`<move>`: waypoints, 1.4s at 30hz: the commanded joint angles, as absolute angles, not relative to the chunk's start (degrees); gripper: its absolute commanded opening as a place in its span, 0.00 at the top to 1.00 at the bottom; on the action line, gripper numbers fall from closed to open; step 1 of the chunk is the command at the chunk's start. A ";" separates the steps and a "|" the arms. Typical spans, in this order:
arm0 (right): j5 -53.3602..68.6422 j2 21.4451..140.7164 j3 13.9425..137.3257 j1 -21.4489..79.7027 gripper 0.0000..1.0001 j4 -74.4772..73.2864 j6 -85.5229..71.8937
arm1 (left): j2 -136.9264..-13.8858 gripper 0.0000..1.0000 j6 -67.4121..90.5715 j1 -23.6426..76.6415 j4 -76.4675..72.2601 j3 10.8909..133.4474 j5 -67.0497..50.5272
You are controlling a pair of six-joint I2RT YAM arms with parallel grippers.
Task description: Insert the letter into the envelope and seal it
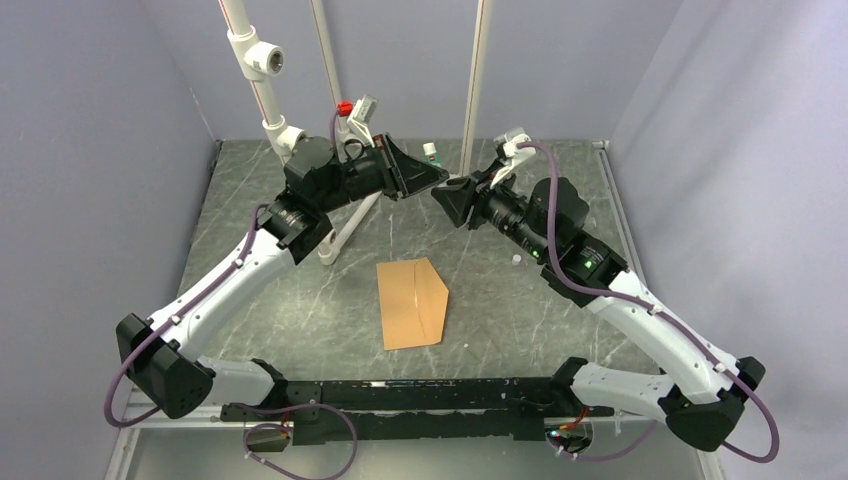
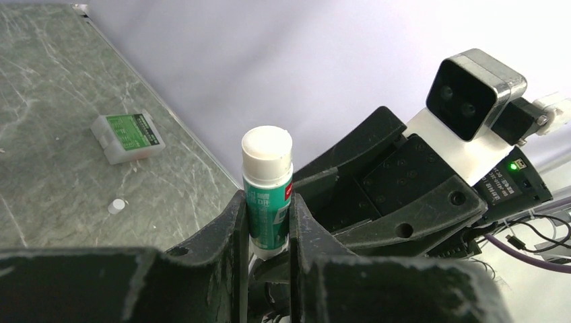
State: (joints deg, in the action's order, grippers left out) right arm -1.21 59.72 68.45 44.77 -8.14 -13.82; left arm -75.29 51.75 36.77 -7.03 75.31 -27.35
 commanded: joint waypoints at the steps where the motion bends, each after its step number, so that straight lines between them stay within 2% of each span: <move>1: -1.00 60.39 72.07 44.56 0.61 -5.54 -15.12 | -74.85 0.98 51.15 36.78 -9.18 77.08 -29.93; 5: -1.16 61.05 72.70 44.56 0.65 -6.33 -16.44 | -74.71 0.98 50.81 36.72 -9.64 76.93 -30.43; 7: -0.93 61.38 73.04 44.48 0.77 -6.88 -17.09 | -74.47 0.98 50.76 36.74 -10.41 76.73 -30.81; 10: 2.07 61.45 73.62 44.39 1.00 -7.90 -17.72 | -74.00 0.98 49.57 36.78 -11.87 76.16 -31.60; 13: 9.21 59.88 73.13 43.23 1.00 -7.11 -18.85 | -72.11 0.97 45.68 36.74 -16.20 73.36 -33.70; 16: 29.81 56.17 68.57 38.96 1.00 0.72 -22.96 | -70.11 0.98 41.63 36.74 -24.94 69.27 -38.32; 20: 49.42 54.83 66.60 33.45 1.00 9.54 -31.33 | -70.73 0.97 39.83 36.74 -27.47 71.73 -45.01; 26: 62.96 54.54 65.46 33.29 1.00 21.69 -39.58 | -72.36 0.98 43.53 36.74 -35.17 72.15 -51.77; 29: 65.75 54.60 65.88 33.31 1.00 22.15 -40.30 | -72.40 0.98 45.06 36.74 -37.05 72.01 -52.24; 30: 63.86 54.46 67.20 33.27 1.00 18.26 -36.95 | -72.38 0.98 45.47 36.67 -37.16 72.06 -51.88; 31: 60.38 54.28 69.10 33.29 0.96 11.18 -31.82 | -72.22 0.98 45.73 36.72 -36.88 72.12 -51.10; 32: 55.38 54.13 70.93 33.42 0.78 4.58 -27.44 | -72.06 0.98 46.02 36.74 -36.24 72.08 -49.41; 33: 50.29 53.91 72.06 33.61 0.56 -0.98 -23.91 | -71.88 0.98 46.17 36.80 -35.57 72.05 -48.02; 35: 39.68 52.72 71.57 33.76 0.30 -4.95 -19.84 | -71.52 0.98 47.14 36.82 -33.79 71.87 -44.01; 36: 35.99 51.90 70.32 33.89 0.25 -4.63 -18.33 | -71.28 0.98 47.71 36.85 -32.94 71.42 -41.27; 37: 33.02 51.05 68.61 34.03 0.24 -3.54 -16.87 | -70.93 0.97 48.29 36.99 -32.10 70.86 -38.15; 42: 22.70 48.74 62.94 36.35 0.24 2.51 -14.17 | -70.96 0.98 52.23 36.98 -26.73 69.44 -26.92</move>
